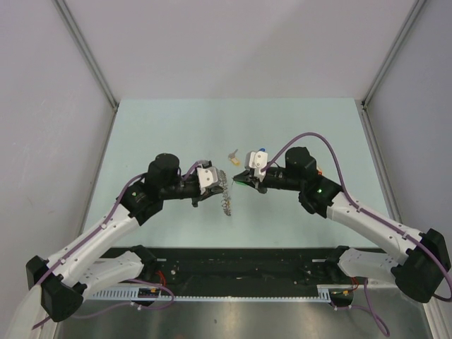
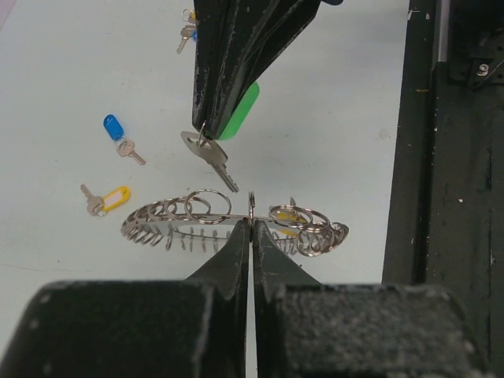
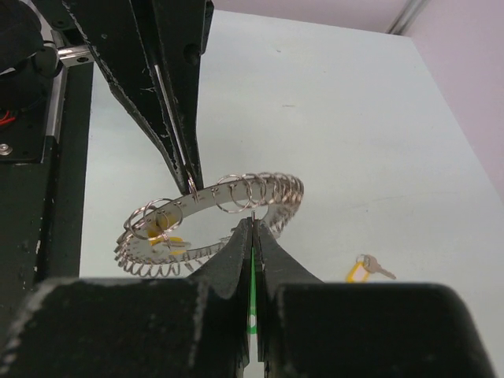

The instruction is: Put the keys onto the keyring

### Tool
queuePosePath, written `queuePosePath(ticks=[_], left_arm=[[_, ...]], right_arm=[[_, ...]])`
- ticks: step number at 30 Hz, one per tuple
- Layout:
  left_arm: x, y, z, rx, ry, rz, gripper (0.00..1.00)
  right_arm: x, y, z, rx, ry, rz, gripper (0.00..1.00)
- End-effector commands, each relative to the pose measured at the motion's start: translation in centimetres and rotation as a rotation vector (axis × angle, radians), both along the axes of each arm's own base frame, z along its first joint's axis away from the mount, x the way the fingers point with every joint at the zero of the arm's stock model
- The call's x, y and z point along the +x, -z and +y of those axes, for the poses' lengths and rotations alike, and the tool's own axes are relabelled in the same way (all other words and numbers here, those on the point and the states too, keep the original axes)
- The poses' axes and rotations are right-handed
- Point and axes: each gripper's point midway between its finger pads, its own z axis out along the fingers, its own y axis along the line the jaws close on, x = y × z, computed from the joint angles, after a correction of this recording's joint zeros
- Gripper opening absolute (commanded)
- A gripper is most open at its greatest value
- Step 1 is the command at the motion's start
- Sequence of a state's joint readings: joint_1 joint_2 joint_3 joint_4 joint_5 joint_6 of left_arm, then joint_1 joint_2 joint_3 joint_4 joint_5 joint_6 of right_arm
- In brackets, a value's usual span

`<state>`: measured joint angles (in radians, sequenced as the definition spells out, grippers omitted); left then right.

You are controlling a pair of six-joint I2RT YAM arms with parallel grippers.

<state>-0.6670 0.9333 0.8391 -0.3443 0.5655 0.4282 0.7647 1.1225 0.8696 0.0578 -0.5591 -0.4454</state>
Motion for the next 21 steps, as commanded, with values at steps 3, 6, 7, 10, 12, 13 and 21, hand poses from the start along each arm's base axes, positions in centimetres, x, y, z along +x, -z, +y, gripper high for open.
queuePosePath(ticks=[3, 6, 7, 10, 12, 13, 21], left_arm=[[0.1, -2.6, -0.5, -0.056, 0.027, -0.067, 0.0], [0.7, -2.7, -0.3, -0.056, -0.012, -0.07, 0.0], [0.8, -2.8, -0.2, -0.058, -0.016, -0.07, 0.01], [0.7, -2.7, -0.3, -0.059, -0.014, -0.062, 0.0], [0.7, -2.6, -0.3, -0.055, -0.01, -0.053, 0.01], [0.6, -2.6, -0.4, -0.056, -0.003, -0.05, 0.0], [0.4, -2.4, -0.6, -0.054, 0.013, -0.038, 0.0]], right_arm=[[-1.3, -0.6, 1.3, 0.037, -0.099, -0.011, 0.0], [-1.9, -0.8, 1.5, 0.046, -0.126, -0.008, 0.0], [-2.0, -0.9, 1.4, 0.047, -0.129, -0.009, 0.0], [-2.2, -1.2, 1.3, 0.051, -0.131, -0.016, 0.0], [-2.2, -1.2, 1.3, 0.048, -0.126, -0.021, 0.0], [-2.2, -1.1, 1.3, 0.043, -0.125, -0.024, 0.0], [-2.3, -1.0, 1.4, 0.029, -0.126, -0.043, 0.0]])
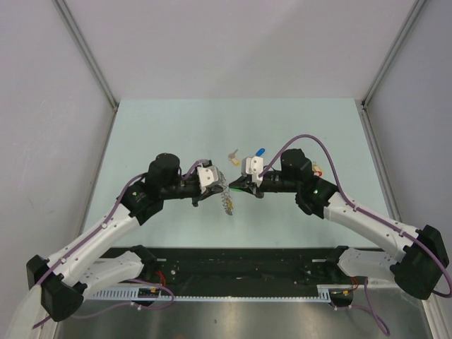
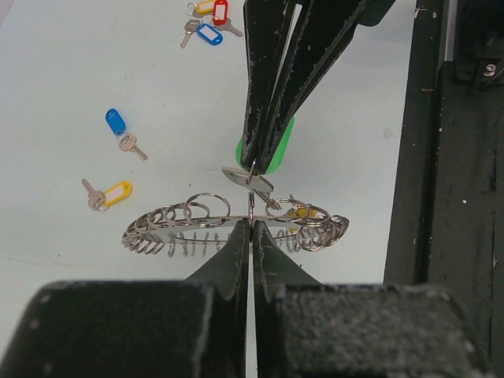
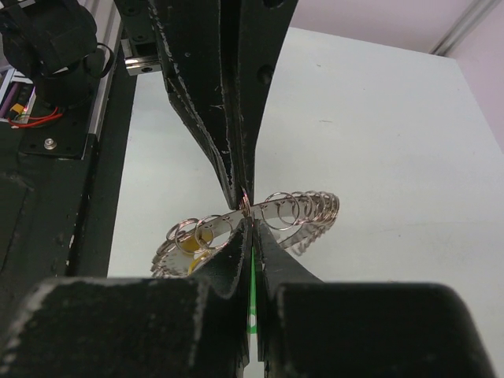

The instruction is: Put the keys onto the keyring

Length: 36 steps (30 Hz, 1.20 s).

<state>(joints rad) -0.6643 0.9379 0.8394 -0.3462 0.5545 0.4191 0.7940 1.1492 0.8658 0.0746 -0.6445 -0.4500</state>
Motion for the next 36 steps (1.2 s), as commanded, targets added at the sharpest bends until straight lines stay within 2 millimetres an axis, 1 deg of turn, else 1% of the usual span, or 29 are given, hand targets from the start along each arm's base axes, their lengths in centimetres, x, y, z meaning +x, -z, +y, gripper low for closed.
queuePosePath(ticks=[1, 13, 26, 36], left_arm=[[0.16, -2.61, -0.7, -0.058, 0.029, -0.048, 0.0], [-0.06, -2.59, -0.79, -0.058, 0.047, -0.046, 0.0], [-0.14, -2.53, -0.71, -0.053, 0.049, -0.045, 0.0], [-0.37, -2.42, -0.75, -0.05, 0.062, -0.04, 0.0]], right_arm=[[-0.42, -1.45, 0.05, 0.028, -0.015, -0.057, 0.0], [-0.58, -1.13, 0.09, 0.007, -0.029, -0.054, 0.0], [-1.07, -1.41, 0.25, 0.009, -0.049, -0.054, 0.0], [-0.82, -1.67, 0.25, 0.016, -0.029, -0.056, 0.0]])
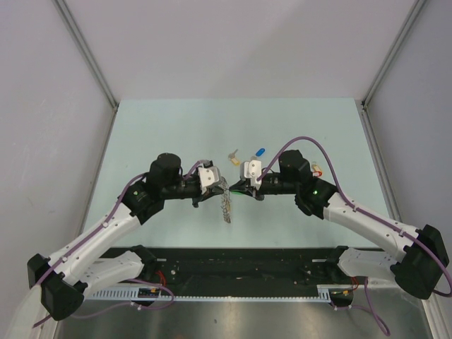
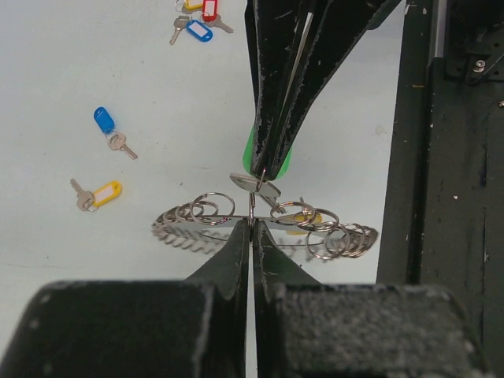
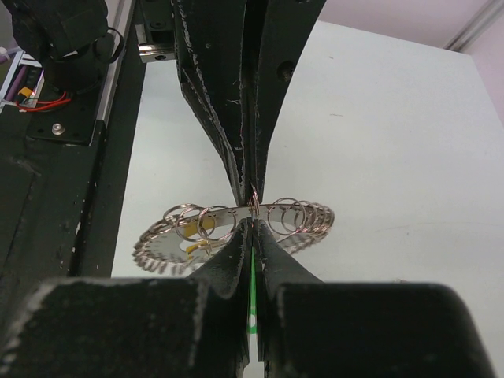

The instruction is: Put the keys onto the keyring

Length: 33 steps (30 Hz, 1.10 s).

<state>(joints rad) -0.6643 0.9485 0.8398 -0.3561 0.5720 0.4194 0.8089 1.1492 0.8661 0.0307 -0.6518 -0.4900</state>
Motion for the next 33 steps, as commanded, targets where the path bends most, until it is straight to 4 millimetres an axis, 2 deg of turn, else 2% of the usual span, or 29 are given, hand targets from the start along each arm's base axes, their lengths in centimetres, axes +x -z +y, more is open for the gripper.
queuePosePath(ticks=[1, 33], left_arm=[[-0.06, -2.87, -0.6, -0.057, 0.045, -0.063, 0.0], [-0.27, -2.39, -0.56, -0.036, 0.062, -0.054, 0.0]], right_arm=[[-0.09, -2.63, 0.19, 0.054, 0.004, -0.048, 0.0], [-0.22, -2.37, 0.57, 0.048, -0.009, -0.034, 0.0]])
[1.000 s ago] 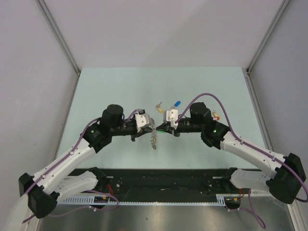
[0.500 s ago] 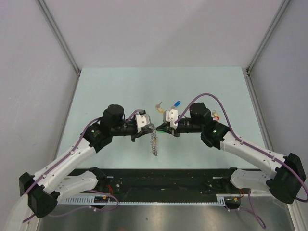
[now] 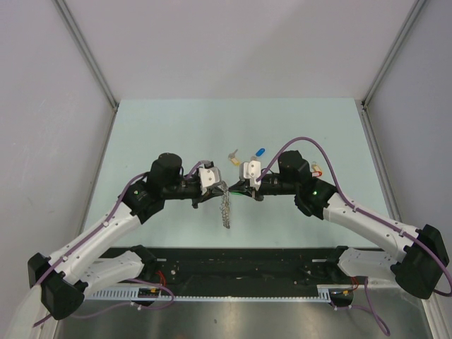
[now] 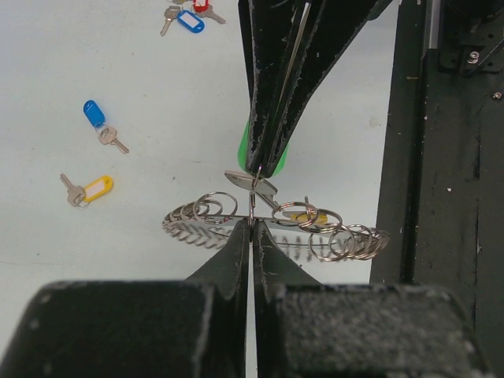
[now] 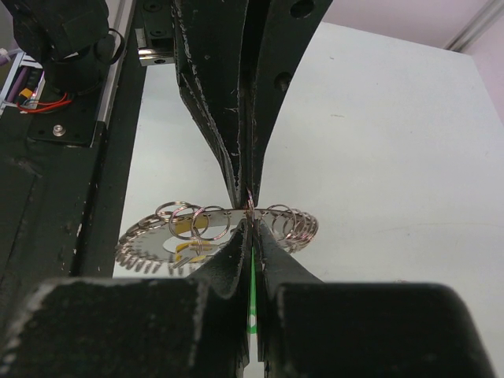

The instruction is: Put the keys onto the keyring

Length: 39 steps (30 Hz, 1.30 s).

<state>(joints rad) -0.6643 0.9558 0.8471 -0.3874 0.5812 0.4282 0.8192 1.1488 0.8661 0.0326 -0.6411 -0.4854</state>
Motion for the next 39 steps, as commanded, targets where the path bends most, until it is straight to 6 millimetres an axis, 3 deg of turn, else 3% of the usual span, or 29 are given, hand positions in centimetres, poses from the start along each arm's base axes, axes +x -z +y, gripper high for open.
queuePosePath(ticks=[1, 26, 39], left_arm=[[0.1, -2.8, -0.7, -0.055, 0.051, -0.072, 0.0], [-0.3, -2.8, -0.8, -0.056, 0.075, -0.067, 0.0], [0.2, -2.5, -0.4, -0.039, 0.044, -0.08, 0.0]], right_arm=[[-0.2, -2.2, 0.5, 0.044, -0.016, -0.033, 0.0], [0.0, -1.8, 0.8, 0.032, -0.019, -0.022, 0.0], [-0.6, -3.3, 0.1, 0.05, -0.004, -0.046, 0.0]])
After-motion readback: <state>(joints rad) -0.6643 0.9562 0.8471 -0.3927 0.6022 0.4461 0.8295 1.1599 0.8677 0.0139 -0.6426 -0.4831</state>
